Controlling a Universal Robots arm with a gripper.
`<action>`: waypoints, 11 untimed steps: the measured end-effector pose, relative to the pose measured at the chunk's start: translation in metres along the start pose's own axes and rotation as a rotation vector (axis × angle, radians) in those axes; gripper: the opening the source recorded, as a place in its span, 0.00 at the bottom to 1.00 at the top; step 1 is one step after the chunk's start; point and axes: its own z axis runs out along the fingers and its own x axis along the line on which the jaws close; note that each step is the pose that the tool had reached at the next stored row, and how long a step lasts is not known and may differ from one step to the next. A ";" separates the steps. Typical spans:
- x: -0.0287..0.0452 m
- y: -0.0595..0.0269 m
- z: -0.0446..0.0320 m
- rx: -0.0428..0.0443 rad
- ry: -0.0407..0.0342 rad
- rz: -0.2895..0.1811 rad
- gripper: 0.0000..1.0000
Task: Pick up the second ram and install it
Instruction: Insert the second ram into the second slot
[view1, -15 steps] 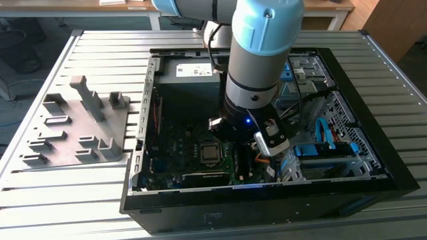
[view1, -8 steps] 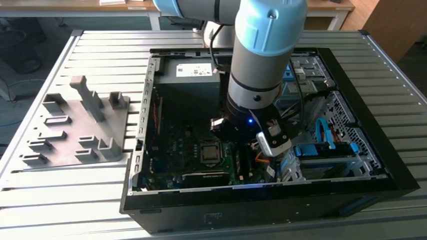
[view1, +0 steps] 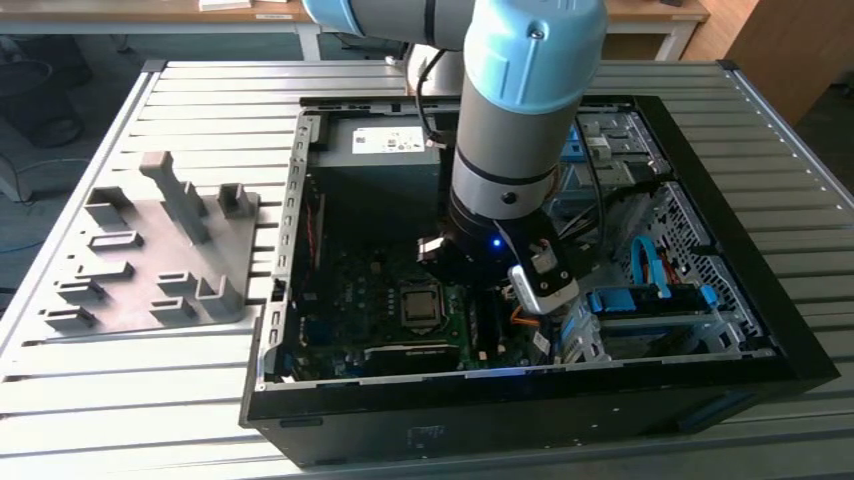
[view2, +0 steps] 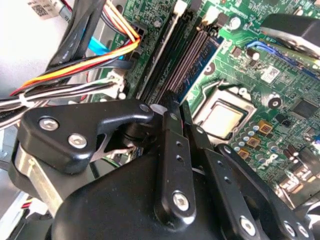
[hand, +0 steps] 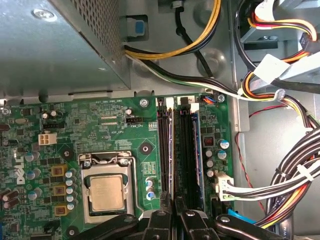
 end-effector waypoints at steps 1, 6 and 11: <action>0.0000 0.0000 -0.0001 0.0004 0.0000 0.000 0.14; -0.0008 0.0001 0.0008 0.0030 -0.0001 0.000 0.14; -0.0026 0.0001 0.0025 0.0064 -0.0004 0.000 0.14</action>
